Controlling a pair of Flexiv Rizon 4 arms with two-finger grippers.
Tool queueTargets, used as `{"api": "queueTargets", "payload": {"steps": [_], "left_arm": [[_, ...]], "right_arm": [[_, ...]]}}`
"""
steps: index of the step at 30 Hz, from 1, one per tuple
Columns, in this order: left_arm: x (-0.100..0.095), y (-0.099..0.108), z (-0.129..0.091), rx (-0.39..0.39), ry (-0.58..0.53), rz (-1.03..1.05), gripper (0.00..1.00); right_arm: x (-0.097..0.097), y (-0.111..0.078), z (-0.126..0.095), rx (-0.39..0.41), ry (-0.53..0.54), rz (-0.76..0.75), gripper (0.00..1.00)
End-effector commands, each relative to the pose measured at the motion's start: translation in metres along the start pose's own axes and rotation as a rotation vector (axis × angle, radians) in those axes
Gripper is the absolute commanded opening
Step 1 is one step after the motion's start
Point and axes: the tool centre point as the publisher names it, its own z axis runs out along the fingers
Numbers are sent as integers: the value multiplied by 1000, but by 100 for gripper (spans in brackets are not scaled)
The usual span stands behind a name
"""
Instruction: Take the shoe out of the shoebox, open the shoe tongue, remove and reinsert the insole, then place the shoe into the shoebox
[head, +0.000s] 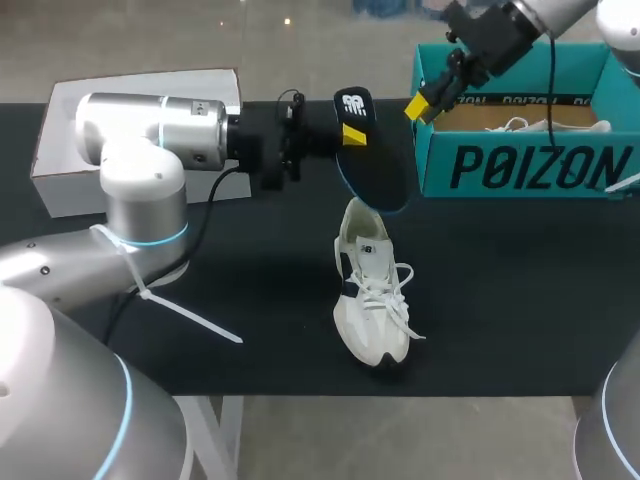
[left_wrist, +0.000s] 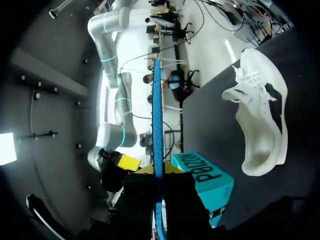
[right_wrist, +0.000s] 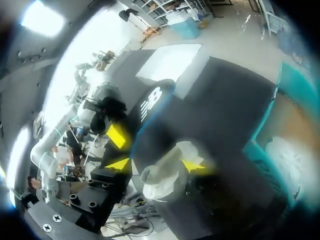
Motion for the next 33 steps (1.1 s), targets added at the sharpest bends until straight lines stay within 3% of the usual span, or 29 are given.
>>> {"api": "queueTargets", "payload": {"steps": [1,15,24,31,33], "left_arm": [[2,1,-6,7,0,-5,0],[6,7,5,45,8,-32,0],[9,8,13,49,26,-53,0],[12,7,15,43,22,-71,0],[13,7,15,40,20,-74,0]], "right_arm": [[21,-35,-40,-74,-150,-81,100],[64,-73,-114,-74,-502,-275,100],[86,-71,-139,-40,-561,-329,100],[90,-64,-150,-33,-575,-332,100],[91,-64,-150,-39,-633,-309,100]]}}
